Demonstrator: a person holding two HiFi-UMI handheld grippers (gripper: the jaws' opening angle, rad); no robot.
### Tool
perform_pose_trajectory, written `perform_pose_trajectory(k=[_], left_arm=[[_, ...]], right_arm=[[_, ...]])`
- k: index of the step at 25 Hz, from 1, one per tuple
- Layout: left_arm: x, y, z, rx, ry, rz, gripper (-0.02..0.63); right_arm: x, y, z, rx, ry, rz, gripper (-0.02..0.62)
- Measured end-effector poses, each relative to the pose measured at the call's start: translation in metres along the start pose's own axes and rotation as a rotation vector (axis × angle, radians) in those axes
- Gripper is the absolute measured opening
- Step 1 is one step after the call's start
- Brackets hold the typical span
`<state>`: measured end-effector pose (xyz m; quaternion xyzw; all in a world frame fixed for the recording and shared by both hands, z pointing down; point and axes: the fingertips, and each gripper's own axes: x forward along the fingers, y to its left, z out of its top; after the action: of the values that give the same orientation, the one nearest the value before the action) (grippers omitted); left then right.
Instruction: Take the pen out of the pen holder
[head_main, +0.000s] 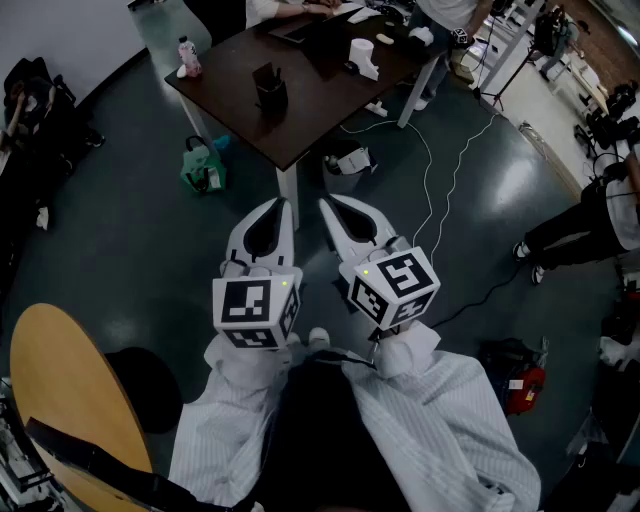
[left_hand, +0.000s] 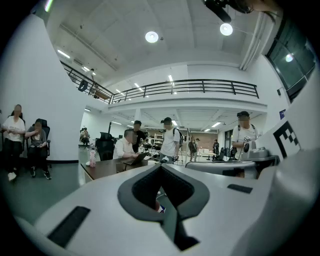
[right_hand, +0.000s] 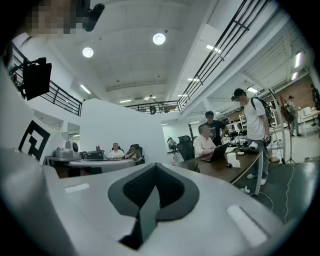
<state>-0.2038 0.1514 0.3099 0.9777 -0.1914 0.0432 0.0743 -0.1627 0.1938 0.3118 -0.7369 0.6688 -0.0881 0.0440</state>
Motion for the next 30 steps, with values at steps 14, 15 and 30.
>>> perform_pose_trajectory(k=[14,15,30], left_arm=[[-0.001,0.001,-0.002,-0.013,-0.010,0.022,0.005],[-0.001,0.000,-0.002,-0.015,-0.012,0.023,0.005],[0.035,-0.005,-0.028,-0.038,0.035,0.046,0.005]], right_arm=[[-0.006,-0.002,0.001,0.007,-0.023,-0.005,0.002],[-0.007,-0.004,0.001,0.006,-0.027,-0.009,0.002],[-0.003,-0.047,-0.020,0.069,0.009,-0.018,0.002]])
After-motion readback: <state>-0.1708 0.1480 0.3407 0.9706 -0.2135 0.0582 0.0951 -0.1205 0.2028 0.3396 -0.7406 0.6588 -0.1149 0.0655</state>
